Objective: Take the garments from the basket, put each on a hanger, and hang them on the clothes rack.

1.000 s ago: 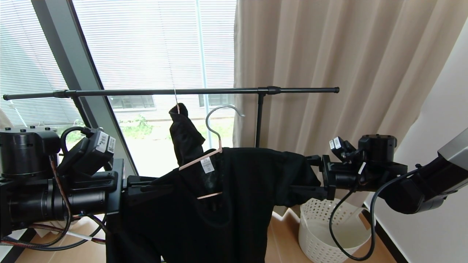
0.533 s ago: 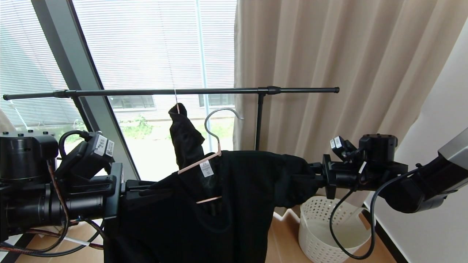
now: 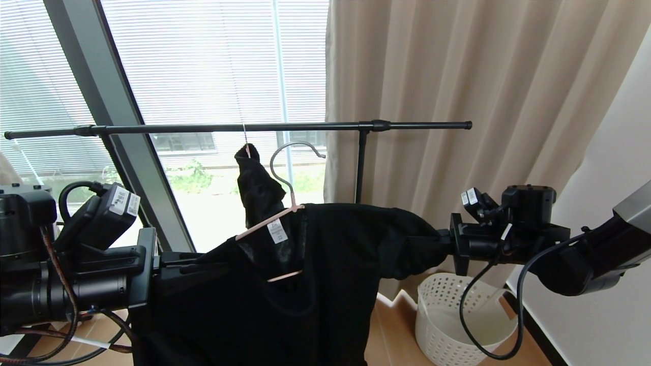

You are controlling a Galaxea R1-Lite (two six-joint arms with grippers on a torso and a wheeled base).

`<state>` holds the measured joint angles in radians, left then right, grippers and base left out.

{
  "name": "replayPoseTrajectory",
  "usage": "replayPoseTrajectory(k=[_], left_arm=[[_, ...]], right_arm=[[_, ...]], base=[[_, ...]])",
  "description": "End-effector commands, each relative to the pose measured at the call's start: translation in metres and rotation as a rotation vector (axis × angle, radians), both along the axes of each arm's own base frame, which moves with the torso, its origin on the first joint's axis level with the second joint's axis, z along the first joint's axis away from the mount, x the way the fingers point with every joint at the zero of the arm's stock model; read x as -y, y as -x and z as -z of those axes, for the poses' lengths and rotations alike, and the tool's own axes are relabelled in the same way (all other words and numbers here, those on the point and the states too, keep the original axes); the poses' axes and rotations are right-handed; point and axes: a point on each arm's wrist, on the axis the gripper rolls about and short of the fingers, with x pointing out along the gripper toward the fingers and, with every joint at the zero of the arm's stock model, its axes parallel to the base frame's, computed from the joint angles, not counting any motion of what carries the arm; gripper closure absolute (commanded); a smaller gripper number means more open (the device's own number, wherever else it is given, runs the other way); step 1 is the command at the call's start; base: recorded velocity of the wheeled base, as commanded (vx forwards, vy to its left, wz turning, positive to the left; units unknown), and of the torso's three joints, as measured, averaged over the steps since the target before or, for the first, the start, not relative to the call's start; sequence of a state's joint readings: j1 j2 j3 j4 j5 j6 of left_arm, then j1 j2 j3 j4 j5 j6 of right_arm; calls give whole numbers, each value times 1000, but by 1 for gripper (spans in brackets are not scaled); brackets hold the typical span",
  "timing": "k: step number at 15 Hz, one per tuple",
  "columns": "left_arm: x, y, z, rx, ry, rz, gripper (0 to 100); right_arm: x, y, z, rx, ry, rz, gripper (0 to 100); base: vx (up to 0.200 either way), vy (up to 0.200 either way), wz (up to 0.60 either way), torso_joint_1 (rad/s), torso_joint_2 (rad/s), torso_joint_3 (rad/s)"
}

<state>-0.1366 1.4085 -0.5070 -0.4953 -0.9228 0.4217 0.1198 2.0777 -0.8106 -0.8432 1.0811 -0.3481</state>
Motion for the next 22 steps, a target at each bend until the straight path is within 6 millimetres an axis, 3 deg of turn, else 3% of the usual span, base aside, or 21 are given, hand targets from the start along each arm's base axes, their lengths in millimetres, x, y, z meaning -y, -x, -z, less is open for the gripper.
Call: replayPoseTrajectory(k=[1,5,15,22], left_arm=[[-4,7,1,3,0,-15,100],[-10,13,10,-31,-3,-42,100],[-25,25,10,-56,22,-126,100],[-29,22,10,-86,42,-159,100]], right_arm=[[1,0,-1,4,-1,2,100],[6,-5,-2,10,-2,17,100],[35,-26,-2,-15,-26,113,100],[35,-24,-4,-53,-26,114,100]], base=[[0,0,0,0,0,0],[0,0,0,0,0,0],[0,0,0,0,0,0],[0,0,0,0,0,0]])
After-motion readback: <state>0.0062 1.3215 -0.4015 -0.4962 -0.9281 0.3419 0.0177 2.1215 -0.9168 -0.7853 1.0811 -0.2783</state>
